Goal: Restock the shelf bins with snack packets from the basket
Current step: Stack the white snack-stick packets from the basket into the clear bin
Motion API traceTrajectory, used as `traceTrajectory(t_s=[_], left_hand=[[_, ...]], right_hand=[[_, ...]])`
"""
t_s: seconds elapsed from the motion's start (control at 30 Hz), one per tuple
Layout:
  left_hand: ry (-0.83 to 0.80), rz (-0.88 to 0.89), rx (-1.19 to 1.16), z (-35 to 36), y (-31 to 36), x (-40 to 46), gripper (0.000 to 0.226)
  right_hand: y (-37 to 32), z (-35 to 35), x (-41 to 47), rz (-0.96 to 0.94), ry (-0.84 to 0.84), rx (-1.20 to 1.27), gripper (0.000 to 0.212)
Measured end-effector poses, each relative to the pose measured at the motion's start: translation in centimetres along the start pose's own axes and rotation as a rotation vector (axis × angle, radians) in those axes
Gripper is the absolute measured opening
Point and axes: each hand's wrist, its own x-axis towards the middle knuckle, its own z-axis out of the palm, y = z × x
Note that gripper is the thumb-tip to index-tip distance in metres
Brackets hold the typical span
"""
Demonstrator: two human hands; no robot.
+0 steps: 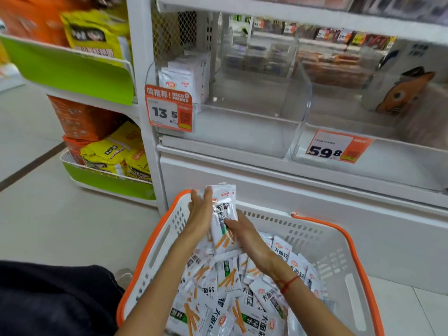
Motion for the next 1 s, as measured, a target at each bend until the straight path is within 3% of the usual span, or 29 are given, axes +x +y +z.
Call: traceTrajectory(t_s=[0.1,0.2,0.37,0.53,0.63,0.7,1.0], left_hand=[[-0.237,0.130,-0.035,-2.9,3.6,-1.5,0.010],[-0.340,0.391,0.164,-5.5,7.0,-3.1,0.036],[-0.124,0.856,0.161,-6.1,10.6,-5.0,0.046],[0.092,1.028,0.057,-6.1,12.5,-5.2,0.053],[0.125,1.074,0.058,-6.1,14.1,-4.3,0.049],[0.138,1.089,0.087,-6.1,15.3,-2.9,0.048],[0.289,1.076,0.518,-6.0,21.9,4.4,0.038]], right_hand=[[-2.8,-1.2,-0.8,-0.231,-0.001,-0.172,0.033],[-5.9,-2.4,-1.0,-0.506,0.032,-0.415,0.044],[-11.6,-4.0,-0.4,-0.814,0.198,-0.667,0.043],[-15.7,-4.0,0.8,-1.046,0.356,-0.792,0.046],[-17.3,-4.1,2.2,-1.095,0.528,-0.873,0.049],[-18.3,-4.3,3.5,-1.085,0.551,-0.865,0.049],[-22.3,-6.1,11.1,-0.727,0.550,-0.717,0.044]])
